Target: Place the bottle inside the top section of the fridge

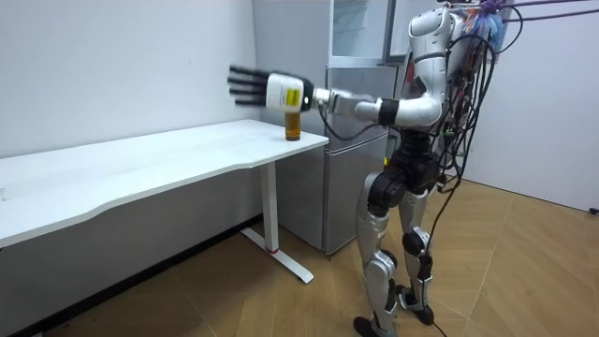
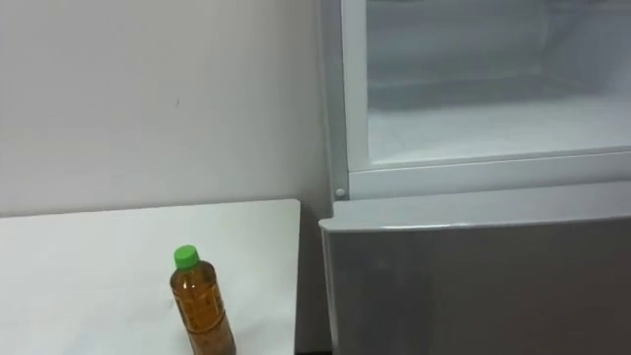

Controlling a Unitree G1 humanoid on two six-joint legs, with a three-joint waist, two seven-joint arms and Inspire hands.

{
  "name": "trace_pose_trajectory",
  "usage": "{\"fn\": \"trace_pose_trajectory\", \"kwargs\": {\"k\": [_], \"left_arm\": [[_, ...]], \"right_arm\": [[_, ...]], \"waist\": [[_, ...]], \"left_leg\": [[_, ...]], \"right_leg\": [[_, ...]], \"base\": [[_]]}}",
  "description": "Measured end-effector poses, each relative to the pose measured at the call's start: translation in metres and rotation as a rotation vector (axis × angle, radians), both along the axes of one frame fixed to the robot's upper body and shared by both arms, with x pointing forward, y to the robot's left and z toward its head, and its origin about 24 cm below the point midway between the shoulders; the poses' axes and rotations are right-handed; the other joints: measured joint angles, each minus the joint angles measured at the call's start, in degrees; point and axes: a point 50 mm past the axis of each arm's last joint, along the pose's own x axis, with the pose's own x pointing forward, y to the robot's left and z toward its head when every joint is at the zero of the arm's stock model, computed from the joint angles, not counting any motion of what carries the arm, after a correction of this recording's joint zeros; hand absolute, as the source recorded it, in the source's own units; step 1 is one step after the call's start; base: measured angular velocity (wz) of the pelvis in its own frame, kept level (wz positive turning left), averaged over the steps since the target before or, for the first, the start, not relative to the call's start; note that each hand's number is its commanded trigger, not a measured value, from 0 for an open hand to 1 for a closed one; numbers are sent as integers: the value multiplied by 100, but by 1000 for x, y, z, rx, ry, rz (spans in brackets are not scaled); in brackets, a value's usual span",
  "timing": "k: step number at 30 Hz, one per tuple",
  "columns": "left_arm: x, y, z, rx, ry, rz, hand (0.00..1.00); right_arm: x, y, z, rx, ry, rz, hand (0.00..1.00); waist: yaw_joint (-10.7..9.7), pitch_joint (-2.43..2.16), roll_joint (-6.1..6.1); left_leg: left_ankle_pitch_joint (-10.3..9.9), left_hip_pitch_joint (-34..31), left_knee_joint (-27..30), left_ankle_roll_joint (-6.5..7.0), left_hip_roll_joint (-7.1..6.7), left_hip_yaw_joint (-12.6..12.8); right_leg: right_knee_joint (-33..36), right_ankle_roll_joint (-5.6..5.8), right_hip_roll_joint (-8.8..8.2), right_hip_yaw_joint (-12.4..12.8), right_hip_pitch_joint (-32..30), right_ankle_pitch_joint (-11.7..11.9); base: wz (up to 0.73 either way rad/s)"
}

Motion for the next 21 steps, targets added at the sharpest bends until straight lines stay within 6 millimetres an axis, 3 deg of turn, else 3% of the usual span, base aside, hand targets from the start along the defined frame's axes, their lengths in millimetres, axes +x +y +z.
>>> {"fn": "trace_pose_trajectory", "kwargs": {"k": [6, 10, 13, 16, 21], "left_arm": [[-24, -1, -77, -170, 302, 53, 0], [-54, -16, -136, -307, 559, 68, 0], [-77, -32, -165, -375, 724, 50, 0], [-102, -43, -186, -426, 866, 31, 0], [-137, -53, -202, -464, 1025, -24, 0]], "right_arm": [[0, -1, 1, -2, -9, 20, 0], [4, -2, 2, -7, -29, 37, 0], [3, -1, 2, -8, -24, 41, 0], [3, -1, 2, -9, -23, 52, 0], [3, -1, 2, -5, -20, 64, 0]], "waist": [[-1, 5, -48], [2, 7, -57], [-15, 11, -77], [-34, 18, -93], [-80, 25, -175]], "left_leg": [[-3, 11, 31, 1, -3, -71], [-3, 14, -3, 1, -1, -69], [-3, 6, 13, 1, 1, -51], [-10, -3, 42, 3, 11, -40], [-56, -30, 106, 6, -12, -47]], "right_leg": [[20, -1, 0, -63, 9, 1], [29, -1, 2, -57, 20, 1], [35, -3, 2, -52, 4, 2], [96, -1, 0, -62, -22, 0], [74, -3, -23, -56, -14, -52]], "base": [[5], [0], [0], [0], [0]]}}
